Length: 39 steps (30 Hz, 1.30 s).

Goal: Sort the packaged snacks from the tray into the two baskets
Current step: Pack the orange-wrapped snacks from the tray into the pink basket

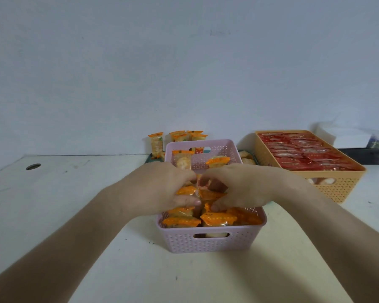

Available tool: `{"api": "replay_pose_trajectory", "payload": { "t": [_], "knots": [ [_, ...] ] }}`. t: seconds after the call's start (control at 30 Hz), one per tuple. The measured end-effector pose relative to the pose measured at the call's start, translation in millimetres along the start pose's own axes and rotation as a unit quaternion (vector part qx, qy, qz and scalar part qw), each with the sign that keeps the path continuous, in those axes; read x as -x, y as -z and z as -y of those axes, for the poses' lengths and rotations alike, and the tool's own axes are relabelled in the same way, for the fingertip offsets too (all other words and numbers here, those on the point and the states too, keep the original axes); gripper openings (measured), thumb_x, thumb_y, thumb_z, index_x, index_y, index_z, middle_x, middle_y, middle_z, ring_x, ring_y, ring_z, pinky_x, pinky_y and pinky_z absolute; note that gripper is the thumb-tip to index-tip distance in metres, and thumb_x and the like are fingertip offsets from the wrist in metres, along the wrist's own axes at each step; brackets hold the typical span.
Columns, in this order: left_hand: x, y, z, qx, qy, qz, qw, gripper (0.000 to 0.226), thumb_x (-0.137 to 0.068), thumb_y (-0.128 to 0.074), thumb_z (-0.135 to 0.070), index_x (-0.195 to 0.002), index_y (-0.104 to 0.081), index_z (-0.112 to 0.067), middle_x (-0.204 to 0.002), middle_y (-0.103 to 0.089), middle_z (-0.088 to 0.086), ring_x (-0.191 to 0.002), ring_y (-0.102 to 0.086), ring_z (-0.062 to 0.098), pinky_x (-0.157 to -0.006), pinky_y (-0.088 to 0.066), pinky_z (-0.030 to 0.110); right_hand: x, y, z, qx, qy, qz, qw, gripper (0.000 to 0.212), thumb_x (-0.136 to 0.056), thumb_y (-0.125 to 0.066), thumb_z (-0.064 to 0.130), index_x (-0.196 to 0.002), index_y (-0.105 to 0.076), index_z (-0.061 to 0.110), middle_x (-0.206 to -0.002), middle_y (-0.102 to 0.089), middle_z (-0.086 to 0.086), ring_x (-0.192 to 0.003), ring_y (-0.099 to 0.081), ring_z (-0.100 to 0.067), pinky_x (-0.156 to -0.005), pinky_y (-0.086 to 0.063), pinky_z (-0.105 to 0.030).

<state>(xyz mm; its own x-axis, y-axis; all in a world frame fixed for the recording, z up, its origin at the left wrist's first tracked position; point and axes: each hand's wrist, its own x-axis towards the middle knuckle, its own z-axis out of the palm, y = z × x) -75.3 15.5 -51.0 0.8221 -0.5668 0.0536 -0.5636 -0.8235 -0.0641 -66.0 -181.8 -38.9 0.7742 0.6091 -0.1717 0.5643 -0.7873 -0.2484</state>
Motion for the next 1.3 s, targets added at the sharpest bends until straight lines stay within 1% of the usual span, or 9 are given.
{"api": "replay_pose_trajectory", "payload": {
  "t": [0.1,0.2,0.37,0.53,0.67,0.73,0.9,1.03,1.3],
  "knots": [
    [-0.1,-1.6,-1.3,-0.008,0.002,0.014,1.0,0.043,-0.089,-0.028,-0.067,-0.077,-0.052,-0.034,-0.064,-0.055,-0.009,-0.063,-0.053,0.006,-0.061,-0.045,0.028,0.6,-1.9,-3.1,-0.059,0.009,-0.02,0.998,0.041,-0.092,-0.057,0.044,-0.125,-0.039,0.027,-0.127,-0.056,0.009,-0.109,-0.056,-0.011,-0.091,-0.05,-0.027],
    [-8.1,1.5,5.1,0.122,0.02,0.021,0.992,0.053,-0.093,-0.028,-0.058,-0.068,-0.056,-0.022,-0.062,-0.056,0.0,-0.058,-0.053,0.011,-0.059,-0.043,0.03,-2.9,-0.2,-9.9,-0.074,0.008,-0.111,0.991,0.019,-0.098,-0.05,0.033,-0.114,-0.044,0.025,-0.114,-0.064,0.003,-0.095,-0.063,-0.013,-0.081,-0.054,-0.028],
    [-36.8,5.5,19.8,0.158,0.056,-0.059,0.984,0.018,-0.095,-0.057,-0.027,-0.104,-0.073,-0.026,-0.095,-0.066,-0.015,-0.086,-0.057,-0.002,-0.071,-0.04,0.01,-11.7,12.4,-25.9,0.067,-0.057,-0.239,0.967,0.019,-0.091,-0.058,0.028,-0.109,-0.058,0.024,-0.103,-0.066,0.005,-0.095,-0.059,-0.015,-0.085,-0.051,-0.038],
    [-71.7,-2.8,17.9,0.066,0.032,0.045,0.996,0.019,-0.093,-0.058,-0.032,-0.101,-0.072,-0.022,-0.091,-0.07,-0.008,-0.082,-0.063,0.009,-0.075,-0.052,0.03,-18.9,7.7,-26.0,0.148,-0.05,-0.143,0.977,0.021,-0.089,-0.058,0.036,-0.107,-0.057,0.026,-0.095,-0.056,0.011,-0.09,-0.052,-0.015,-0.084,-0.041,-0.037],
    [-90.9,-15.3,12.0,-0.068,0.03,0.143,0.987,0.019,-0.09,-0.059,-0.032,-0.078,-0.061,-0.016,-0.076,-0.061,0.002,-0.073,-0.059,0.02,-0.064,-0.052,0.035,-32.2,0.9,-25.1,0.256,-0.053,-0.068,0.963,0.021,-0.092,-0.053,0.03,-0.113,-0.054,0.026,-0.106,-0.057,0.007,-0.113,-0.045,-0.021,-0.097,-0.03,-0.048],
    [-98.0,-21.8,13.3,-0.083,0.031,0.17,0.982,0.013,-0.088,-0.062,-0.028,-0.082,-0.06,-0.017,-0.079,-0.062,0.002,-0.075,-0.06,0.021,-0.068,-0.054,0.037,-38.6,-0.4,-26.2,0.284,-0.07,-0.032,0.956,0.03,-0.093,-0.055,0.022,-0.122,-0.05,0.026,-0.12,-0.055,0.003,-0.125,-0.037,-0.023,-0.102,-0.025,-0.053],
    [-102.9,-28.1,18.0,-0.014,0.023,0.098,0.995,0.044,-0.075,-0.077,-0.037,-0.112,-0.061,-0.021,-0.102,-0.066,-0.001,-0.091,-0.062,0.02,-0.079,-0.056,0.037,-51.7,-0.7,-28.3,0.282,-0.105,0.028,0.953,0.054,-0.09,-0.059,0.012,-0.137,-0.041,0.028,-0.139,-0.046,-0.002,-0.135,-0.029,-0.029,-0.107,-0.017,-0.057],
    [-92.4,-24.2,19.6,-0.029,0.017,0.027,0.999,0.066,-0.066,-0.078,-0.054,-0.118,-0.056,-0.021,-0.111,-0.054,-0.003,-0.106,-0.049,0.018,-0.089,-0.049,0.037,-53.2,-3.2,-30.6,0.261,-0.097,-0.023,0.96,0.05,-0.089,-0.062,0.019,-0.136,-0.046,0.023,-0.138,-0.043,-0.004,-0.133,-0.032,-0.027,-0.103,-0.024,-0.055],
    [-62.9,-10.3,19.3,0.191,0.031,-0.025,0.981,0.075,-0.066,-0.087,-0.036,-0.13,-0.048,-0.036,-0.121,-0.06,-0.015,-0.106,-0.058,0.007,-0.088,-0.053,0.028,-30.3,10.8,-24.8,0.187,-0.07,-0.143,0.969,0.051,-0.082,-0.061,0.008,-0.127,-0.047,0.027,-0.12,-0.046,0.0,-0.113,-0.049,-0.022,-0.09,-0.028,-0.042]
  ]
}}
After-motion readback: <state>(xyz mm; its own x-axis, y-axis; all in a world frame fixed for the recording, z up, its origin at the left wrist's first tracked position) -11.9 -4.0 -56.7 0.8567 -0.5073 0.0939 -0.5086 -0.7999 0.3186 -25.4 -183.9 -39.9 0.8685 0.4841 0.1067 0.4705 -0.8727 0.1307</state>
